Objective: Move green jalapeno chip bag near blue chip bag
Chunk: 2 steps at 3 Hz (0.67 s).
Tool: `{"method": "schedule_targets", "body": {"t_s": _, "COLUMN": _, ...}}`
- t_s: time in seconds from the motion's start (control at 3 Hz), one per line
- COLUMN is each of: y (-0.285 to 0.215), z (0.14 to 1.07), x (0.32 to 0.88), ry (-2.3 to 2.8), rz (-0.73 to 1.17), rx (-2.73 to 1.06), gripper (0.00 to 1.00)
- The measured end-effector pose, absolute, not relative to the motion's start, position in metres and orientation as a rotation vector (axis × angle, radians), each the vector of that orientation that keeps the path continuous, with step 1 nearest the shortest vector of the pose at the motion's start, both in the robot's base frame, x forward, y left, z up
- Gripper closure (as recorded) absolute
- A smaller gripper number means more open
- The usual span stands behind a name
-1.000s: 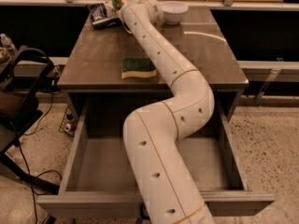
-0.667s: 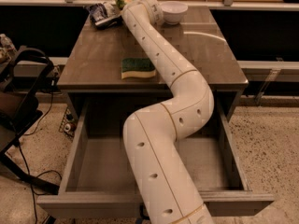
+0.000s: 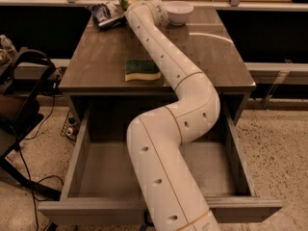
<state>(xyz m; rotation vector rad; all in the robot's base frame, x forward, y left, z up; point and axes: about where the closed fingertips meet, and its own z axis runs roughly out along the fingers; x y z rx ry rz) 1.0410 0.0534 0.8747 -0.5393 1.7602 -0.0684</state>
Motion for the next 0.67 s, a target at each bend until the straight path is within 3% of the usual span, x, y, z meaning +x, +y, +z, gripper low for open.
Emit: {"method": "schedule_targets", "body": {"t_s": 0.67, "y": 0.0556, "z": 0.8697, "x": 1.0415, "ry": 1.765, "rz": -0.067, "rx": -0.543, "gripper": 0.15}}
